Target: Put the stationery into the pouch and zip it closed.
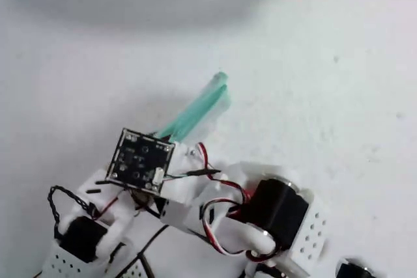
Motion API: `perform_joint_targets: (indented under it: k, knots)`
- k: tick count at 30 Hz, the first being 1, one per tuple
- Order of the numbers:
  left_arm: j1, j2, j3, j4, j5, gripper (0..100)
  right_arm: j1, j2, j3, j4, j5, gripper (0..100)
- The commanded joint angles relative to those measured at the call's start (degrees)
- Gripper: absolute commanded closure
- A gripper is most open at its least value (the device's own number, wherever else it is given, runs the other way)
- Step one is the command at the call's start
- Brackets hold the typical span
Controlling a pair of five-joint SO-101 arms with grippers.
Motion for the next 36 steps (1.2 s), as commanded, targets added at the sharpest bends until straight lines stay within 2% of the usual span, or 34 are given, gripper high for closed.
perform_joint_targets:
  k: [1, 6, 11, 13, 15, 18, 21, 26, 33, 36]
  knots:
    - [0.48, 0.13, -2.9, -0.09, 0.18, 98, -6.2, -0.22, -1.76, 0.75, 0.18, 98.0]
    - [0.4, 0.13, -2.9, -0.35, 0.18, 98, -10.86, -0.22, -1.76, 1.63, 3.08, 98.0]
    - [0.4, 0.13, -2.9, -0.35, 0.18, 98, -10.95, -3.03, -2.2, 1.89, 4.4, 97.3]
    - [0.4, 0.13, -2.9, -0.35, 0.18, 98, -10.33, -4.79, -2.37, 1.98, 4.66, 93.5]
    - [0.4, 0.13, -2.9, -0.35, 0.18, 98, -6.02, -7.16, -2.29, 1.98, 4.92, 82.3]
    - [0.4, 0.13, -2.9, -0.35, 0.18, 98, 2.51, -11.03, -2.29, 1.98, 10.73, 65.3]
    - [0.4, 0.13, -2.9, -0.35, 0.09, 98, 8.84, -14.02, -2.29, 2.07, 14.77, 67.3]
    - [0.4, 0.13, -2.9, -0.35, -0.09, 98, 15.08, -15.87, -2.29, 1.98, 19.87, 70.2]
    - [0.57, 0.13, -2.99, -0.26, -0.35, 98, 17.98, -6.37, -1.85, -1.8, 28.57, 70.0]
    - [0.48, 0.13, -2.99, -0.09, -0.35, 98, 19.3, -2.07, -4.22, -2.33, 32.7, 64.8]
